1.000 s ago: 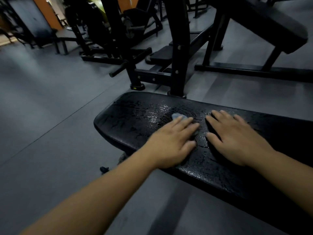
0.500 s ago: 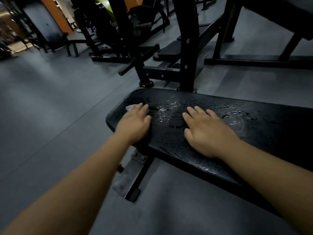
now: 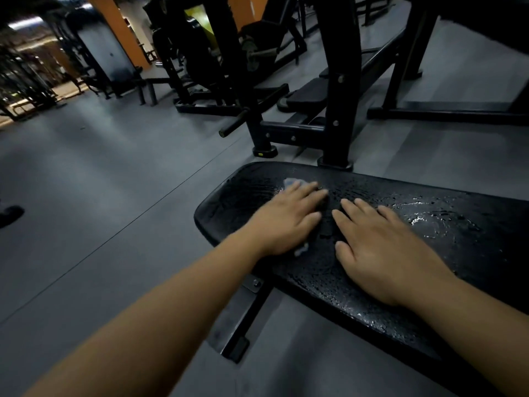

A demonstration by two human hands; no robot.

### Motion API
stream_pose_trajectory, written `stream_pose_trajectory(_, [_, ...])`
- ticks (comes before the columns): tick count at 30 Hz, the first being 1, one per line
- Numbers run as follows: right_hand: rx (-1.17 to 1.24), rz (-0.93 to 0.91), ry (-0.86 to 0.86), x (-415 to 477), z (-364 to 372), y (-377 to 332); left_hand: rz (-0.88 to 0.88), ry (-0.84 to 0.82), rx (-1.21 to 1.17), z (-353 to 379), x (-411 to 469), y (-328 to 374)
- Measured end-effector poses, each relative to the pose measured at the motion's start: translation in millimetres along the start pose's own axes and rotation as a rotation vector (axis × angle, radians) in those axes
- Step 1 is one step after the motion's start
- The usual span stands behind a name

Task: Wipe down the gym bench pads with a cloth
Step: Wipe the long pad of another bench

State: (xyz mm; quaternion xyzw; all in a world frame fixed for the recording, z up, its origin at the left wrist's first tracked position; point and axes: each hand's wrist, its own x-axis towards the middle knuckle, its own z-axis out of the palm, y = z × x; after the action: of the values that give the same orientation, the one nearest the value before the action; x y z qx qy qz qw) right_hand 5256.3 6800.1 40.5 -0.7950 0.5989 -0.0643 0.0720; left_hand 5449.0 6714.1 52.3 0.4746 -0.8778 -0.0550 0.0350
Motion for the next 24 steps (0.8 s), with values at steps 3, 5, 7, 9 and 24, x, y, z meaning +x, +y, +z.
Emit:
stream_pose_trajectory(3, [0.021, 0.001, -0.023, -1, -1, -1, -0.162, -0.025, 0.039, -15, -7, -75])
stream_pose_trajectory(5, [0.033, 0.008, -0.011, -1, -2, 0, -0.453, -0.002, 0.037, -20, 7, -109])
stream_pose_trajectory(7, [0.036, 0.007, -0.006, 1, -2, 0, -0.451, 0.030, 0.006, -9, 32, -85])
stream_pose_trajectory(9, [0.040, 0.006, 0.018, 3, -2, 1, -0.272, 0.032, -0.053, 3, 47, -29])
stream_pose_trajectory(24, [0.436, 0.031, 0.391, -22, -35, 21, 0.162, 0.028, -0.626, -2, -21, 113])
